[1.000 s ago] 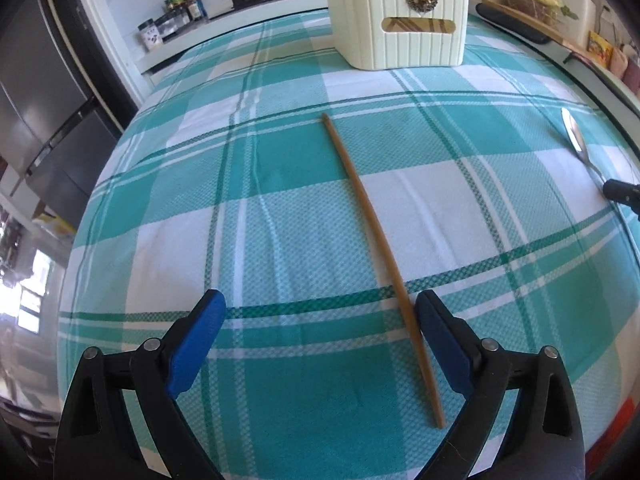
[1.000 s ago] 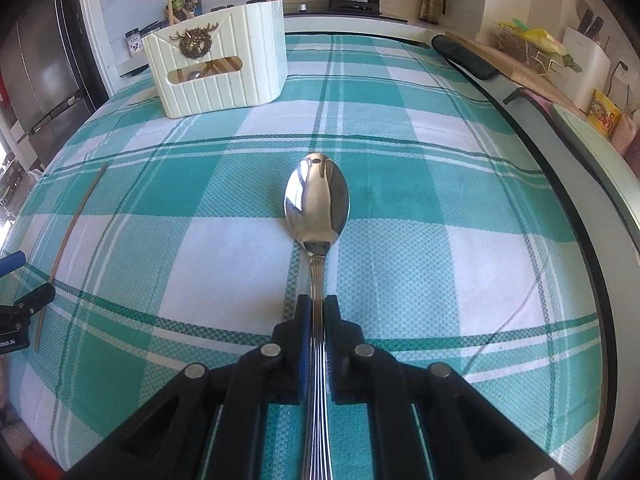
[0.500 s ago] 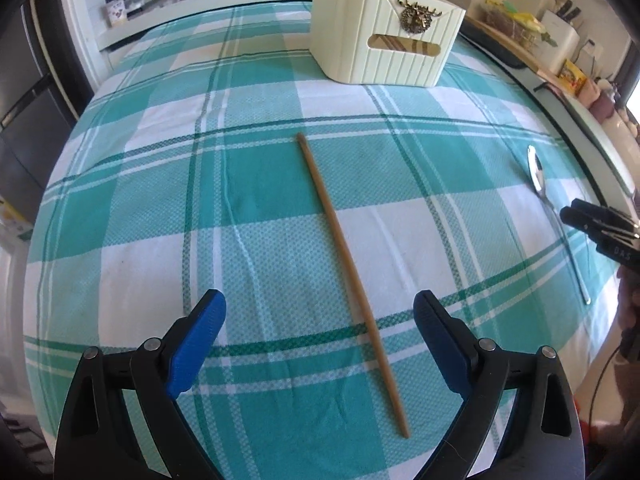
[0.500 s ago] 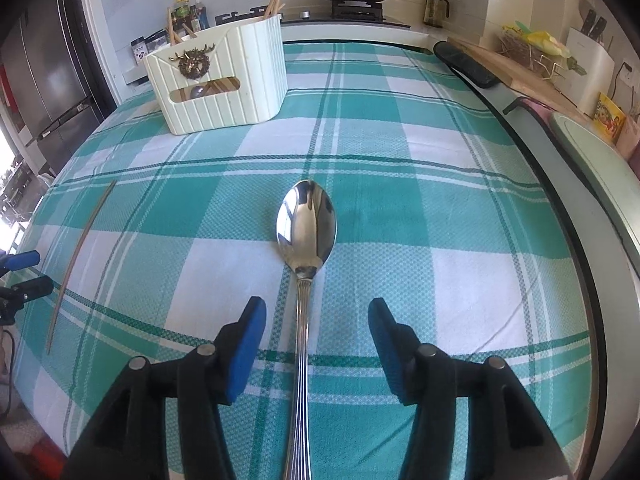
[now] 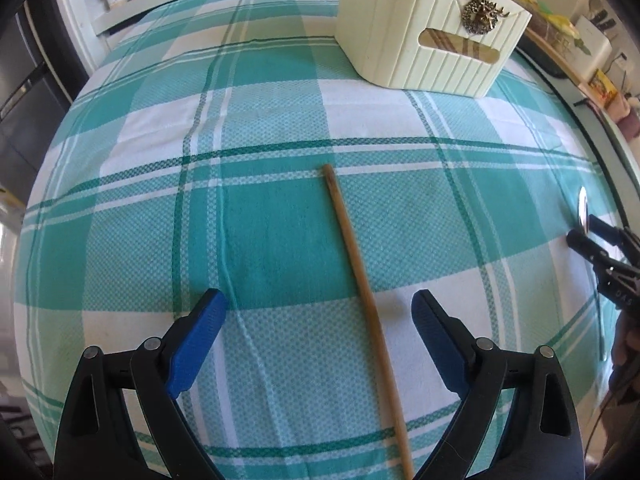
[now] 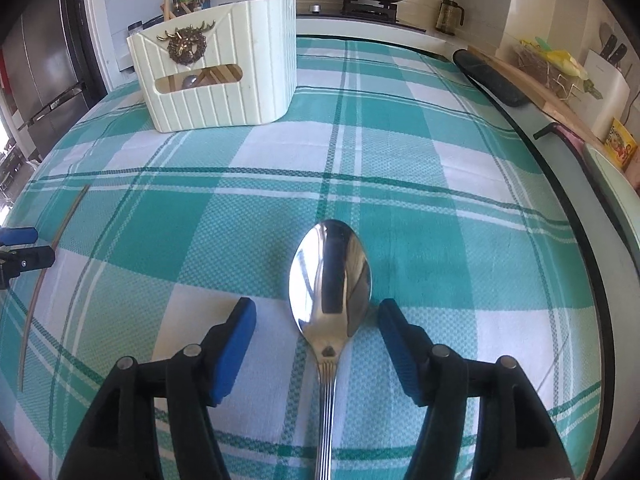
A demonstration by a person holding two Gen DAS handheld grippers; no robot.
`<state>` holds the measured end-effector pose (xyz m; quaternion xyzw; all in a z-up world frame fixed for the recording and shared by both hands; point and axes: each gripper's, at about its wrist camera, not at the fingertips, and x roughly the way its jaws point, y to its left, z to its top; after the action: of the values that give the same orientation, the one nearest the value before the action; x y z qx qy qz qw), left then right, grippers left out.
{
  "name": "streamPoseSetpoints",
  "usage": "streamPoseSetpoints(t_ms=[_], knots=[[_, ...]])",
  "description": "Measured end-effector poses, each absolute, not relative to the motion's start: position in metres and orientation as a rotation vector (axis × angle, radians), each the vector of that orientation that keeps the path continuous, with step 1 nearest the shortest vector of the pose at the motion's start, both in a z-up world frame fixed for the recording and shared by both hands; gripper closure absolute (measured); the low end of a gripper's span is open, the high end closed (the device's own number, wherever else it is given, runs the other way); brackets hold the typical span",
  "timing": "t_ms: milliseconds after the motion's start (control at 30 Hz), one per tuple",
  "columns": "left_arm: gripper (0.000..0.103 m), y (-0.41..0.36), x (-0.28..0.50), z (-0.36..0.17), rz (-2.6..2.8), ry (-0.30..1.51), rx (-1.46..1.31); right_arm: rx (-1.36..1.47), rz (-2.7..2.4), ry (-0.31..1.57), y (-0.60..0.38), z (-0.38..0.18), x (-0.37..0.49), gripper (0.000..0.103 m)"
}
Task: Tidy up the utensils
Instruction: 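Close the left tool on the last wooden chopstick while the right tool lifts the spoon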
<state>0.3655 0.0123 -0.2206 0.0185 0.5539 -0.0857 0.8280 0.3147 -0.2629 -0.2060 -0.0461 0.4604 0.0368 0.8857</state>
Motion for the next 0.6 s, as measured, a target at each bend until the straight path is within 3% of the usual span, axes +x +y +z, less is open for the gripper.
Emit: streamPoseSetpoints(t_ms=[167,333,367,400,433,600], knots=[[0.014,0.004,0.384,-0.221,-0.172,1.178,0.066,-0.086,0.081,0.959,-0.262,-0.206,0.333,0.033],[0.058,0.004,0.384,-0.213,-0.169,1.164,0.031,-0.069,0.062,0.947,-0.262,-0.206,0.339,0.038],[0.074,0.004,0.384,-0.212,-0.162,1.157,0.032,-0.073,0.049,0.934,-0.262,-0.207,0.337,0.044],[0.090,0.004,0.384,-0.212,-0.165,1.152,0.028,-0.070,0.043,0.925,-0.263,-0.207,0.336,0.058],[0.096,0.004,0.384,-0.212,-0.177,1.151,0.012,-0.067,0.039,0.918,-0.264,-0.206,0.336,0.062],[0.099,0.012,0.378,-0.201,-0.191,1.114,-0.081,0.008,0.092,0.894,-0.270,-0.197,0.336,0.062]])
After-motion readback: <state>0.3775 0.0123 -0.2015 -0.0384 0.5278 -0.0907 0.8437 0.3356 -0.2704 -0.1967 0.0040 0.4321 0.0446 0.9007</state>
